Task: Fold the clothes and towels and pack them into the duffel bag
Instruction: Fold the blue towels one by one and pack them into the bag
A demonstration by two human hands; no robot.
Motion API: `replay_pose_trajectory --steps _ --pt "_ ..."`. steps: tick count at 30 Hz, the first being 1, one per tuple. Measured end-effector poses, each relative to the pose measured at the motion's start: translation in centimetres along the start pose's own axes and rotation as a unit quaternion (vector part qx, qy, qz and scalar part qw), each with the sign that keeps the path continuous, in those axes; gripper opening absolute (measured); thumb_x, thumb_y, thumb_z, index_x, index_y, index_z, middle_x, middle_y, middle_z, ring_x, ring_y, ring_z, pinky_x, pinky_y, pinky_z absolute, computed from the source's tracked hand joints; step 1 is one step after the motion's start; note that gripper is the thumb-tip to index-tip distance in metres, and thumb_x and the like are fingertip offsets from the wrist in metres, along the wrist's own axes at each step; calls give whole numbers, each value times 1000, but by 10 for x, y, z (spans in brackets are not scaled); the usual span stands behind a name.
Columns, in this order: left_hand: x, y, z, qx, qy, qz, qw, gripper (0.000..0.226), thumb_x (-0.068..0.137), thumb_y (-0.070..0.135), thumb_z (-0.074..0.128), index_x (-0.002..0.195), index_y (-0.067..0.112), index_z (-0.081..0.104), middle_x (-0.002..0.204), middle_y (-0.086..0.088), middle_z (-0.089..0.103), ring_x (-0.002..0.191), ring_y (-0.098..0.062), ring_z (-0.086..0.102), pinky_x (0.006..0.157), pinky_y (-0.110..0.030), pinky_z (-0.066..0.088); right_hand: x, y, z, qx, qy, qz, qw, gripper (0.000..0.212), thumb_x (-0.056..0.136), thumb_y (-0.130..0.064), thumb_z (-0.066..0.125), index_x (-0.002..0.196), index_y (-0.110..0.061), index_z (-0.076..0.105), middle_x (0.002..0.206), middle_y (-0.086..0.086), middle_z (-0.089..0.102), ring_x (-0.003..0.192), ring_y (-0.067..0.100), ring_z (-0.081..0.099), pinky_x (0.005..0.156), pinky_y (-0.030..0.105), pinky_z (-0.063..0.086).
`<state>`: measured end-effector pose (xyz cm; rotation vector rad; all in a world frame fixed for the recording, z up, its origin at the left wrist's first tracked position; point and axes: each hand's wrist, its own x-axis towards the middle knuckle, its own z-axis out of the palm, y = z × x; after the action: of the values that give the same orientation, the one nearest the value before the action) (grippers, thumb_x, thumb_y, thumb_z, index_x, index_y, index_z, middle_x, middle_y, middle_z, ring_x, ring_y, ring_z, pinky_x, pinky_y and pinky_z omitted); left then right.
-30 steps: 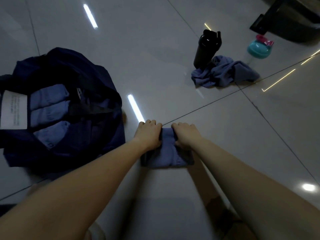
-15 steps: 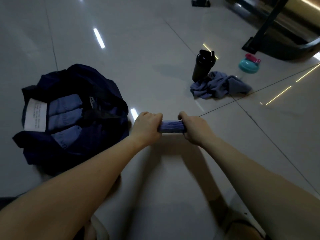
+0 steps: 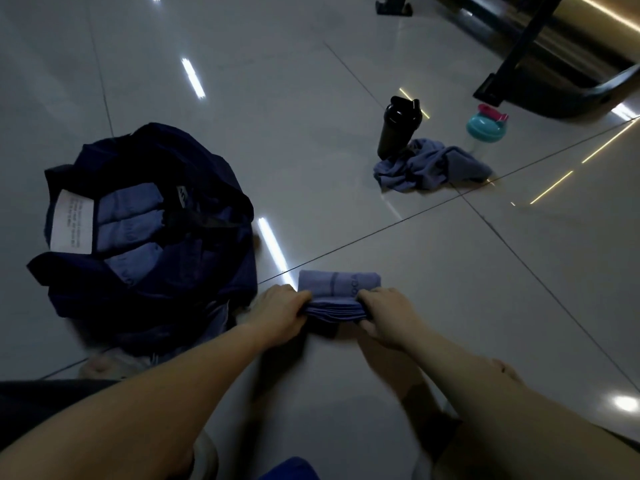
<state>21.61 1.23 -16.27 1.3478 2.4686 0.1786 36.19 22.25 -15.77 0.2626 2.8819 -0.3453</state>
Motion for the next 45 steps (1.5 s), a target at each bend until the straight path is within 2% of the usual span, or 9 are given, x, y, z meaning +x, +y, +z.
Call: replay_pose_trajectory --steps 7,14,19,28,31,34,37,42,45 --pt "21 -1 -10 -134 -19 -107 985 21 96 44 57 101 24 62 108 -4 71 101 -29 64 78 -35 46 13 14 -10 189 -44 96 976 23 96 -35 60 88 -21 44 81 1 54 76 27 53 63 36 35" --pt "43 -3 -9 -221 -41 -209 952 26 97 48 53 91 24 62 105 -8 70 96 -29 64 78 -34 49 22 19 -20 297 -11 144 944 22 98 -34 63 98 -13 69 97 5 69 86 17 58 67 27 35" --pt "55 -1 -8 -203 -59 -248 945 37 101 49 43 109 21 67 118 -11 69 106 -32 63 85 -35 48 40 23 -21 279 -23 238 930 41 100 -38 56 66 -17 48 79 11 58 77 26 54 62 31 29" --pt "67 7 -9 -133 -41 -320 937 46 102 51 42 117 14 66 119 -17 67 108 -38 62 81 -36 43 66 17 -7 170 -36 332 927 39 97 -52 52 89 -15 61 106 15 70 99 36 64 73 33 41" --pt "56 3 -13 -3 59 -234 970 38 99 48 49 112 14 58 105 -14 66 98 -36 60 78 -40 41 74 18 -6 154 -45 337 928 43 94 -52 54 96 -11 68 107 16 71 99 37 65 73 33 44" --pt "53 2 -4 46 212 9 976 30 93 29 59 118 12 60 123 -15 62 109 -35 57 93 -43 37 79 20 -6 155 -54 333 929 40 92 -52 56 83 -14 63 101 16 71 94 36 66 71 32 43" --pt "54 16 13 45 184 188 964 42 95 27 51 129 4 61 141 -20 55 127 -36 51 112 -47 34 82 23 -6 166 -61 342 923 45 92 -53 59 67 -16 50 92 14 68 88 34 64 69 31 41" --pt "46 9 43 50 11 108 993 78 98 52 38 161 10 19 164 -18 25 152 -34 25 127 -45 13 77 27 -12 179 -72 330 924 43 89 -57 61 82 -15 54 90 11 60 92 35 63 70 33 42" --pt "50 5 44 48 -10 106 993 82 97 58 32 162 13 12 166 -15 21 153 -32 21 126 -42 7 64 25 -15 48 82 229 969 39 85 -42 72 100 -11 54 98 10 55 90 35 57 73 41 47"
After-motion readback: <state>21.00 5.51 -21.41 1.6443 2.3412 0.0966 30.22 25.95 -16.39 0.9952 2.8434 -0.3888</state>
